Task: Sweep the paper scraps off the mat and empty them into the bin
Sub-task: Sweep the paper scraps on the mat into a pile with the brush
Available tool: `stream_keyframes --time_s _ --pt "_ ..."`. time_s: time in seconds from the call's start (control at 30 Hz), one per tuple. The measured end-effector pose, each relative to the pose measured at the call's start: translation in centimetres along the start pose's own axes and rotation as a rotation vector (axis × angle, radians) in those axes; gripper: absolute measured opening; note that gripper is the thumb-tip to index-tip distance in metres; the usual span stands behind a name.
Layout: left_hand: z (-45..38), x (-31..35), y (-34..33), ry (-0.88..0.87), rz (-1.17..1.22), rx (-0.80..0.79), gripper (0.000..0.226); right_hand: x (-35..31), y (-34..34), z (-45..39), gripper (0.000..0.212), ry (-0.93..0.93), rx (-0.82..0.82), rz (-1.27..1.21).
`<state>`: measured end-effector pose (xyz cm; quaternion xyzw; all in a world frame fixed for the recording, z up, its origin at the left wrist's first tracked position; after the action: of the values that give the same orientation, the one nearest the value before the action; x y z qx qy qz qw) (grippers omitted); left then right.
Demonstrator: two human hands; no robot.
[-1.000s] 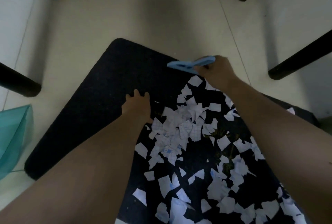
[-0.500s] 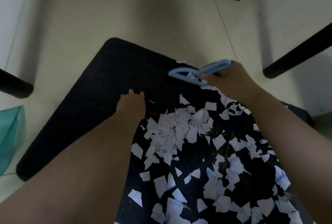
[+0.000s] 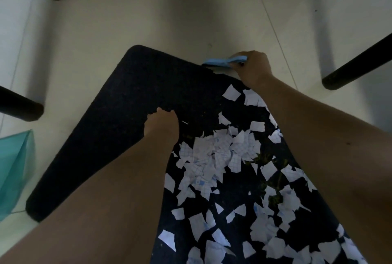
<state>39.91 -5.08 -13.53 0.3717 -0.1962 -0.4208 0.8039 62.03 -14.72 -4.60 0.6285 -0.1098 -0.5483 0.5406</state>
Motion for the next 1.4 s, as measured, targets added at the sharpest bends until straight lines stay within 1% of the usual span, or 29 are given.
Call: stream_keyframes --time_s 0.07,0.1,0.17,0.23,0.27,0.37,0.43,0.53,0.6,0.67,0.7,0.73,0.8,0.83,0.93,0.97,1.0,1.07,1.17,1.27,1.33,1.4 --pt "-0.1 0.0 0.0 -0.001 0.005 -0.002 0.089 0.4 0.3 0.3 0.019 0.0 -0.083 0.127" --pt "-0.1 0.0 0.0 0.001 0.006 -0.008 0.09 0.5 0.7 0.5 0.022 0.011 -0.126 0.222" --pt "-0.2 0.0 0.0 0.006 -0.001 -0.018 0.092 0.4 2.1 1.1 0.041 0.056 -0.219 0.359" --pt "-0.1 0.1 0.1 0.01 -0.005 -0.025 0.09 0.2 3.7 1.8 0.044 0.085 -0.258 0.378" --pt "0.0 0.1 0.1 0.011 -0.005 -0.023 0.09 0.2 4.4 2.0 0.042 0.089 -0.237 0.364" --pt "0.1 0.2 0.3 0.017 0.002 -0.014 0.089 0.3 5.3 2.0 0.022 0.068 -0.038 0.21" --pt "0.1 0.2 0.3 0.023 -0.004 -0.014 0.088 0.3 4.8 1.8 0.02 0.072 0.033 0.118" --pt "0.2 0.3 0.3 0.027 -0.007 -0.007 0.088 0.5 2.7 1.8 0.025 0.053 0.011 0.148" --pt "0.2 0.2 0.4 0.024 -0.003 -0.007 0.088 0.7 1.8 1.9 0.024 0.017 -0.04 0.192" --pt "0.2 0.2 0.3 0.023 -0.002 -0.013 0.088 0.6 2.2 2.1 0.022 0.037 -0.122 0.335" --pt "0.1 0.2 0.3 0.022 -0.002 -0.014 0.089 0.5 2.7 2.3 0.025 0.057 -0.143 0.399" --pt "0.1 0.2 0.3 0.021 -0.002 -0.013 0.088 0.4 3.5 2.3 0.029 0.084 -0.145 0.442" --pt "0.1 0.1 0.3 0.022 -0.003 -0.01 0.087 0.4 4.9 2.3 0.035 0.131 -0.071 0.449" --pt "0.2 0.2 0.4 0.024 -0.002 -0.009 0.087 0.5 5.4 2.2 0.034 0.125 -0.017 0.404" --pt "0.3 0.3 0.4 0.028 0.004 -0.016 0.088 0.2 5.0 2.4 0.017 0.086 0.09 0.106" --pt "0.4 0.2 0.4 0.03 0.002 -0.02 0.089 -0.1 4.3 2.5 0.02 0.084 0.095 0.045" --pt "0.4 0.2 0.4 0.03 -0.001 -0.019 0.09 -0.3 3.5 2.5 0.024 0.085 0.081 -0.003" --pt "0.4 0.2 0.4 0.026 -0.006 -0.012 0.089 -0.7 1.7 2.8 0.024 0.072 0.022 -0.056" --pt "0.6 0.2 0.6 0.022 -0.004 -0.008 0.086 -0.7 0.1 4.2 0.022 0.146 -0.101 0.079" --pt "0.6 0.3 0.5 0.024 -0.003 -0.01 0.086 0.4 0.2 6.7 0.023 0.224 -0.214 0.227" --pt "0.6 0.2 0.5 0.024 -0.011 -0.007 0.088 1.7 0.5 7.9 0.029 0.231 -0.284 0.308" --pt "0.7 0.3 0.5 0.026 -0.013 -0.011 0.089 2.4 1.6 8.6 0.037 0.19 -0.302 0.306"
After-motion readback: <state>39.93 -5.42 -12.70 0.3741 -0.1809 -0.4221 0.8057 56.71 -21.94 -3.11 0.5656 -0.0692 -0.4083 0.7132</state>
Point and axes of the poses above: each hand's wrist, its own z-axis away from the middle knuckle, its own y-axis out of the back of the hand, x = y × z, the point moved 2 cm from there along -z, towards the middle knuckle, and after that the axes turned 8 degrees about -y, right-handed, at the moved point
